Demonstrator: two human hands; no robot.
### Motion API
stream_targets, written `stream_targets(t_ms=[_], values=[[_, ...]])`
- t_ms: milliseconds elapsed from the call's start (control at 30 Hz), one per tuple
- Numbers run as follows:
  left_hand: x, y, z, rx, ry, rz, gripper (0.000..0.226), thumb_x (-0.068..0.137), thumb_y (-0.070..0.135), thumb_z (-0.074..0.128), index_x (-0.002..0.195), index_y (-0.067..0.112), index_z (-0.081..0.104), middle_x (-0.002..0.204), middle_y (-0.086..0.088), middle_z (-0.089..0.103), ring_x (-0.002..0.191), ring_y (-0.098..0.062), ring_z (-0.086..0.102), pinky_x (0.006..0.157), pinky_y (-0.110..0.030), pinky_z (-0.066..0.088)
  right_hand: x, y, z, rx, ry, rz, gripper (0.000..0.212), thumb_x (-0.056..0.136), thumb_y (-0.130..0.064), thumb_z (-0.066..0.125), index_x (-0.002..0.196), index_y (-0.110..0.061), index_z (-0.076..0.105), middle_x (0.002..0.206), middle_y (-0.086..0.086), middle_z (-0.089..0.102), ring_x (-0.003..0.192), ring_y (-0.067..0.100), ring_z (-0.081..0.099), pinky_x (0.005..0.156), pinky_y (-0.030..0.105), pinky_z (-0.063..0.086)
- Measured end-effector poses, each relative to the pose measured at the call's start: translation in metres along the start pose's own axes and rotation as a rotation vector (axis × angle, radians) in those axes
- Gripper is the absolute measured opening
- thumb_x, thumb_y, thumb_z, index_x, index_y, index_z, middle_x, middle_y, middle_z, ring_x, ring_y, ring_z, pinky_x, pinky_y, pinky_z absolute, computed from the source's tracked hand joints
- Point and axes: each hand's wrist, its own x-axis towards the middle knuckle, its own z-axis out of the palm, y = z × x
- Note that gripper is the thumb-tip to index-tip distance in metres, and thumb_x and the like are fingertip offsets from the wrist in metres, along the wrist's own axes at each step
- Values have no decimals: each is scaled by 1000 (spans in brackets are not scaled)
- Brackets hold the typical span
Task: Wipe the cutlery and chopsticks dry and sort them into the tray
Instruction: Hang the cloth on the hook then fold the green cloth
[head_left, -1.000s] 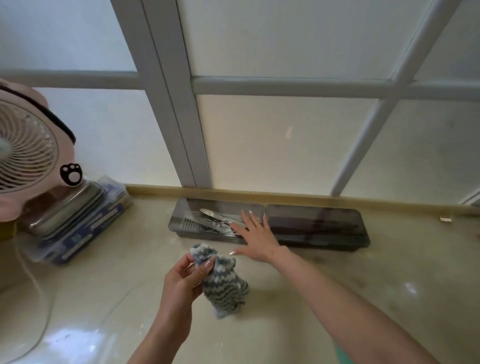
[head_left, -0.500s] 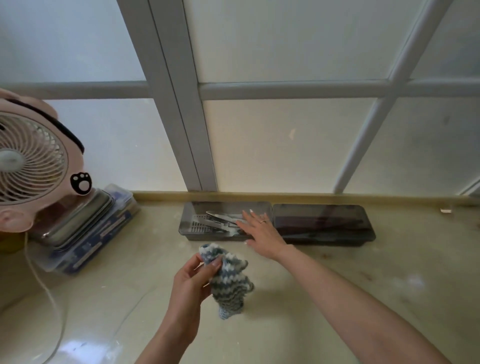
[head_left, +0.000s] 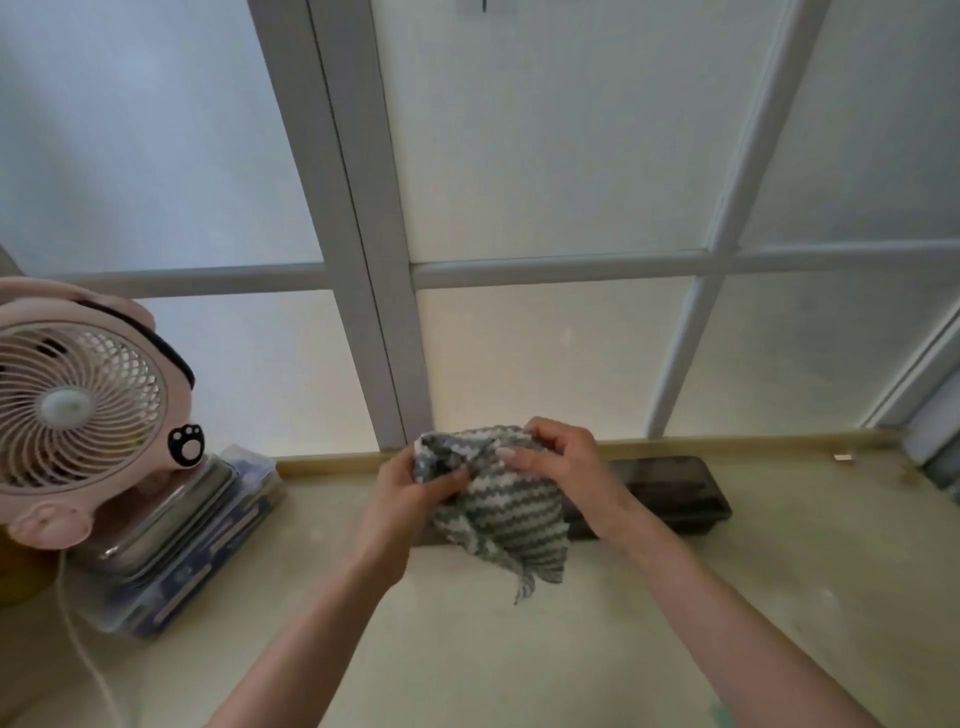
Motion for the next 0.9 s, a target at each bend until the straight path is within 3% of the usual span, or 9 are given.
stream_targets(t_ms=[233, 333, 400, 467, 567, 633, 700, 800, 900], values=[[20, 14, -12, 122, -194, 42, 6, 86, 2, 58, 89, 2, 62, 82, -13, 66, 78, -23, 63, 71, -31, 51, -2, -67, -24, 2, 132, -118, 5, 86, -10, 64, 89, -10, 60, 82, 6, 65, 80, 20, 63, 69, 27, 52], [26, 41, -6, 12, -195, 144, 24, 92, 24, 53, 89, 2, 63, 74, -8, 65, 67, -17, 63, 59, -26, 53, 10, -72, -36, -456, 271, -97, 45, 79, -14, 74, 116, -24, 49, 116, 1, 60, 106, 19, 57, 87, 31, 49], [30, 62, 5, 77, -240, 247, 29, 94, 33, 48, 87, 10, 64, 74, -6, 65, 67, -16, 63, 63, -28, 52, 16, -78, -29, -610, 98, -185, 85, 71, -20, 81, 136, -38, 29, 138, -10, 43, 126, 9, 40, 102, 27, 37], [36, 80, 19, 235, -275, 383, 34, 96, 37, 44, 97, 10, 66, 86, -8, 68, 79, -20, 66, 76, -33, 52, 23, -86, -9, -513, -132, -195, 96, 69, -20, 82, 141, -45, 23, 142, -13, 38, 129, 2, 39, 103, 21, 37], [52, 105, 24, 452, -217, 447, 38, 89, 45, 53, 99, 12, 68, 91, -4, 70, 86, -17, 66, 78, -29, 52, 37, -102, 1, -461, -59, -216, 58, 72, -13, 79, 124, -30, 58, 115, -12, 62, 102, -9, 57, 87, 13, 46], [64, 116, 5, 529, -292, 289, 38, 79, 47, 66, 94, 12, 65, 89, -2, 68, 84, -15, 65, 69, -24, 49, 46, -112, -15, -371, 162, -237, 12, 75, -9, 76, 85, -14, 70, 81, -6, 67, 72, -2, 62, 70, 20, 47], [72, 120, -18, 554, -446, 192, 33, 76, 39, 71, 90, 11, 62, 87, -3, 68, 82, -14, 65, 66, -21, 49, 55, -119, -41, -235, 340, -224, 23, 76, -10, 75, 65, -11, 54, 65, 2, 54, 63, 11, 53, 61, 27, 38], [81, 126, -34, 436, -531, 318, 29, 79, 36, 66, 84, 8, 59, 84, -5, 66, 81, -17, 63, 73, -22, 49, 69, -125, -64, -343, 364, -242, 22, 75, -11, 74, 67, -16, 54, 68, 1, 51, 73, 16, 48, 63, 29, 33], [89, 148, -20, 348, -549, 444, 31, 85, 38, 59, 85, 8, 55, 84, -5, 62, 83, -19, 61, 80, -30, 47, 85, -136, -53, -694, 155, -337, 42, 71, -19, 75, 102, -43, 58, 112, -13, 60, 110, 9, 47, 89, 24, 37]])
